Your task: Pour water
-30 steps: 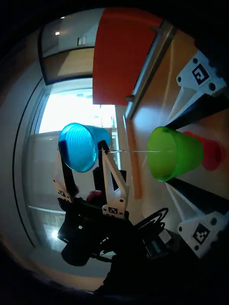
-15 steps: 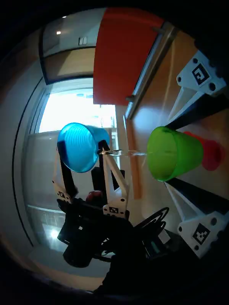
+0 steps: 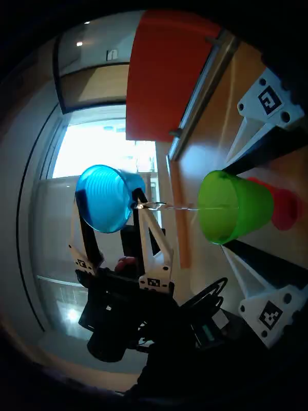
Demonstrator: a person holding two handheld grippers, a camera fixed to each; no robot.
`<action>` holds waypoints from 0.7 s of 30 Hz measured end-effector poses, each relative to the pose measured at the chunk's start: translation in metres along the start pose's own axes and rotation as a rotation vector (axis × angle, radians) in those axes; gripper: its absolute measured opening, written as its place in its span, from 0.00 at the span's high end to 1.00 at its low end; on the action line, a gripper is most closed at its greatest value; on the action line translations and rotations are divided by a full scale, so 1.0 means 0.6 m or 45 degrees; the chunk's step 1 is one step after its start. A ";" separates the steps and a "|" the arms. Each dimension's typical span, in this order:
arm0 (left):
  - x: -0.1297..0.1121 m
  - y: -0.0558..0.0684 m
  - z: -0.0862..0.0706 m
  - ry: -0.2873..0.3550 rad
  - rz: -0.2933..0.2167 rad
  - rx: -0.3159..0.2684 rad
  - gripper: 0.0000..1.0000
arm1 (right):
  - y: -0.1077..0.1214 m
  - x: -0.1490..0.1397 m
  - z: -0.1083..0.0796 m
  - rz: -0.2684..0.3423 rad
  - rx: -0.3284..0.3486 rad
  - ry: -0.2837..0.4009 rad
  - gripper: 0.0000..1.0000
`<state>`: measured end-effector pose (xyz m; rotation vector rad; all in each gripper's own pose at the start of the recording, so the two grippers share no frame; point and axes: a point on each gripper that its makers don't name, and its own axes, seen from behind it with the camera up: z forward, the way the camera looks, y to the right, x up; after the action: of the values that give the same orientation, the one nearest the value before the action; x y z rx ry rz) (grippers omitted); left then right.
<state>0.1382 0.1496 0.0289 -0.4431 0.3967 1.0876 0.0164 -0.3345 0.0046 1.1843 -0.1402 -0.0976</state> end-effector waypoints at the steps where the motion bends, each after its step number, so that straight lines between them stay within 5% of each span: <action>1: 0.000 -0.001 0.000 0.000 0.002 0.000 0.12 | 0.000 0.000 0.000 0.000 0.000 0.000 0.10; 21: 0.011 -0.006 -0.004 0.016 0.075 -0.002 0.12 | 0.003 0.000 -0.001 -0.006 -0.005 0.000 0.10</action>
<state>0.1439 0.1519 0.0241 -0.4423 0.4219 1.1428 0.0164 -0.3333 0.0063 1.1810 -0.1372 -0.1022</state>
